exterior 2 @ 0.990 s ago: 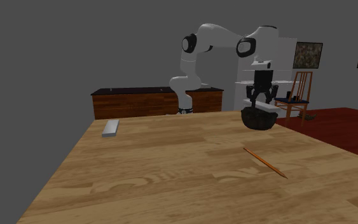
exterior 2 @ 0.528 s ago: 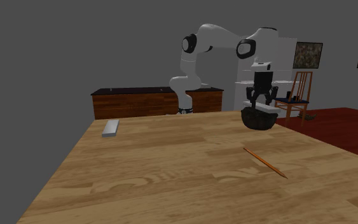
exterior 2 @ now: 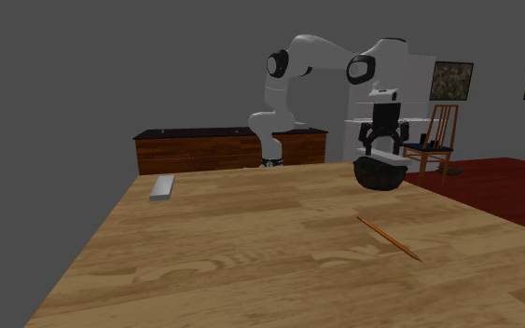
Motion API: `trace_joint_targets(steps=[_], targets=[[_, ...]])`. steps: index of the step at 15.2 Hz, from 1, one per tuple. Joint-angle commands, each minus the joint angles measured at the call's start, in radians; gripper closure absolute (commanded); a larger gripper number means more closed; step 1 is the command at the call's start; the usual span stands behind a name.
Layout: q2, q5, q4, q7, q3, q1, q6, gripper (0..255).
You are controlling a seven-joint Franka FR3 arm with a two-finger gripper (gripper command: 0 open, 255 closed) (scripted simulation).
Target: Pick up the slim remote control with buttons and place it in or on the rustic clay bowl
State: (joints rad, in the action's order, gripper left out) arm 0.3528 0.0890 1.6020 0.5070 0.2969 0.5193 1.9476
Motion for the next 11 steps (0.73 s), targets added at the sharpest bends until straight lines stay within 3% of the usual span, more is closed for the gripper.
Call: trace_joint_targets(steps=[1, 3, 11], targets=[[-0.012, -0.004, -0.034, -0.002, 0.002, 0.000, -0.045, 0], [-0.020, -0.007, -0.083, -0.004, 0.004, 0.001, -0.102, 0], [-0.020, -0.007, -0.083, -0.004, 0.004, 0.001, -0.102, 0]])
